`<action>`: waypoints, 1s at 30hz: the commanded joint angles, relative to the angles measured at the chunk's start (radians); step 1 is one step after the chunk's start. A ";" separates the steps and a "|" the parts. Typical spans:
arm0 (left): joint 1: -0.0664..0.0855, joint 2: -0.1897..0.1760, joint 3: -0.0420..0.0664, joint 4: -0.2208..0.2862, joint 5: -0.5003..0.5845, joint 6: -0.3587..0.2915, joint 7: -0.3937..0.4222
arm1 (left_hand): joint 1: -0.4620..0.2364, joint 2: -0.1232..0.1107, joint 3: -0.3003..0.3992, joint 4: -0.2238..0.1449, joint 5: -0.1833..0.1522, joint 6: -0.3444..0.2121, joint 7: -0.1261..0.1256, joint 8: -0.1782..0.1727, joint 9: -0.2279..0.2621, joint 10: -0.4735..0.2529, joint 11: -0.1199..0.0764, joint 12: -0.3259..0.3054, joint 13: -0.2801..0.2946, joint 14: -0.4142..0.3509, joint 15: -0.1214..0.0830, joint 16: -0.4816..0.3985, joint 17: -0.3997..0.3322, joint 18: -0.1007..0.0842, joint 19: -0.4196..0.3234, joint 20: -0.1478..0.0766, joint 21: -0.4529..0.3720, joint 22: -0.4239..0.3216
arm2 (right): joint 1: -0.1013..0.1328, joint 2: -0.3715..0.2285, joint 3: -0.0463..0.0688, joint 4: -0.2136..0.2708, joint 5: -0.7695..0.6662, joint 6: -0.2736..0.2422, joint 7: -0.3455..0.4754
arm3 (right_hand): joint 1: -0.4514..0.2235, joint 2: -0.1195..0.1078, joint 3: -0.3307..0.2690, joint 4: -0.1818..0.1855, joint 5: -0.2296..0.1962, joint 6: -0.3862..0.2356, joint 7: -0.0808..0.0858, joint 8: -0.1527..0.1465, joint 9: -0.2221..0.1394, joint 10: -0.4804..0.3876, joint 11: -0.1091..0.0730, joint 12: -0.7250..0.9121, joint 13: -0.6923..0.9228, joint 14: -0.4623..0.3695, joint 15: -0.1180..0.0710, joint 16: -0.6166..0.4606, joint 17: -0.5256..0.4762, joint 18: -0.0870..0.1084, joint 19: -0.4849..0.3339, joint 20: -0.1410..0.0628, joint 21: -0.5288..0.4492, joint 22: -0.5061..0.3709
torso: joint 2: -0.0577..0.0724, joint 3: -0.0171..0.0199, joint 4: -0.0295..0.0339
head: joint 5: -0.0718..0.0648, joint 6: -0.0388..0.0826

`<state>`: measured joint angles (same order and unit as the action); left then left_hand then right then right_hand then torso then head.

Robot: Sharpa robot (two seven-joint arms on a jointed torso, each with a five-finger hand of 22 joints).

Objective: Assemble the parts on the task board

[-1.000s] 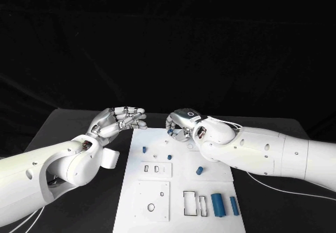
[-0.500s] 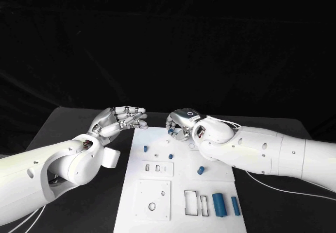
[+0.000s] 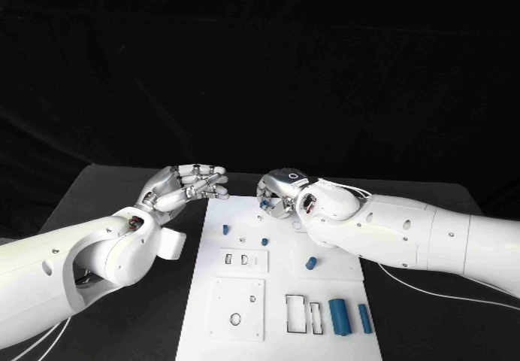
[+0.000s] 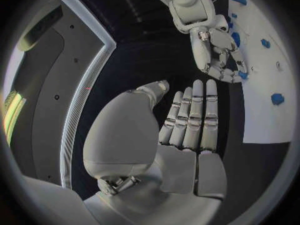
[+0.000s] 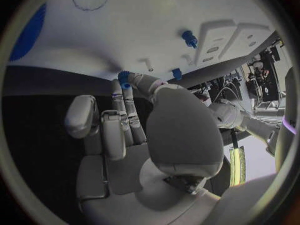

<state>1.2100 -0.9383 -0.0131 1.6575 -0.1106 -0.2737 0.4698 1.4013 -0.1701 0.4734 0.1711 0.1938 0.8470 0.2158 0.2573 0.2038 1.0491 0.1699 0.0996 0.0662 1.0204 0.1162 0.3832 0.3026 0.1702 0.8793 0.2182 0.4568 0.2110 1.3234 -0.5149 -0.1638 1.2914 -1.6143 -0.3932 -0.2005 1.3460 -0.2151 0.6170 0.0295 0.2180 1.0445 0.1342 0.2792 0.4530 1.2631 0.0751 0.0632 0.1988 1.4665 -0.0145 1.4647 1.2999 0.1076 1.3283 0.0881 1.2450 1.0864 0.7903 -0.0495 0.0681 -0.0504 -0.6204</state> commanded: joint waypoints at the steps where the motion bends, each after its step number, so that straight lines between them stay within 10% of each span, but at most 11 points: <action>1: 0.002 0.002 0.001 0.003 -0.003 0.015 0.005 | -0.007 0.000 0.004 -0.002 -0.006 -0.009 0.022 -0.004 -0.001 -0.001 0.005 -0.006 0.001 -0.002 0.002 0.003 0.001 0.010 0.003 0.001 0.003 0.001 | -0.001 0.004 0.000 -0.005 0.005 0.026 0.001 | -0.022 -0.007 0.019 -0.012 0.006 -0.023 0.008 -0.014 0.003 -0.022 -0.002 -0.003 0.015 0.056 0.009 0.004 -0.003 -0.009 -0.009 0.006 -0.002 -0.006 | 0.001 -0.0009 0.0022 | -0.001 0.001; 9: 0.002 0.002 0.001 0.002 -0.003 0.015 0.004 | -0.007 0.000 0.004 -0.003 -0.006 -0.011 0.023 -0.005 -0.002 -0.002 0.006 -0.008 0.001 -0.003 0.002 0.004 0.003 0.009 0.002 0.001 0.005 0.002 | -0.001 0.010 -0.001 -0.016 0.020 0.017 0.010 | -0.057 -0.044 0.032 -0.003 0.005 -0.092 0.046 -0.059 -0.001 -0.156 0.040 -0.004 -0.038 0.049 0.045 0.002 -0.022 -0.003 -0.032 0.038 -0.025 -0.029 | 0.003 -0.0017 0.0025 | 0.000 0.001; 17: 0.003 0.002 0.001 0.000 -0.003 0.016 0.003 | -0.007 0.000 0.004 -0.003 -0.006 -0.011 0.023 -0.005 -0.002 -0.002 0.006 -0.008 0.001 -0.003 0.002 0.004 0.003 0.009 0.002 0.001 0.005 0.002 | -0.001 -0.001 -0.001 0.000 0.021 0.019 0.015 | -0.059 -0.055 -0.047 0.001 0.005 -0.123 0.049 -0.093 -0.009 -0.212 0.047 0.002 -0.073 0.041 0.053 -0.004 -0.049 0.009 -0.058 0.051 -0.066 -0.075 | 0.003 -0.0008 0.0006 | 0.001 0.001; 30: 0.003 -0.003 0.001 -0.006 -0.003 0.016 0.002 | -0.007 0.000 0.004 -0.003 -0.006 -0.011 0.023 -0.005 -0.002 -0.002 0.006 -0.008 0.001 -0.003 0.002 0.004 0.003 0.009 0.002 0.001 0.005 0.002 | 0.006 -0.220 0.003 0.206 0.073 -0.038 -0.010 | -0.048 -0.044 -0.088 0.020 0.008 -0.092 0.043 -0.102 -0.010 -0.122 0.033 0.044 -0.077 0.046 0.042 0.007 -0.033 0.002 -0.032 0.043 -0.049 -0.039 | 0.002 0.0004 -0.0036 | -0.001 0.005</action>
<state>1.2110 -0.9418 -0.0131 1.6512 -0.1107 -0.2736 0.4669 1.4013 -0.1701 0.4734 0.1711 0.1938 0.8400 0.2158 0.2573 0.2030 1.0491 0.1699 0.0955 0.0663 1.0204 0.1162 0.3831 0.3043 0.1701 0.8793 0.2183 0.4567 0.2117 1.3268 -0.7204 -0.1627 1.4787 -1.5773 -0.4035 -0.1976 1.2948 -0.2576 0.5273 0.0435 0.2246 0.9455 0.1765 0.1833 0.4438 1.1342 0.1097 0.1050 0.1202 1.4647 0.0303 1.4688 1.2659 0.1079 1.2924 0.1297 1.1916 1.0450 0.7924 -0.0491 0.0663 -0.0520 -0.6160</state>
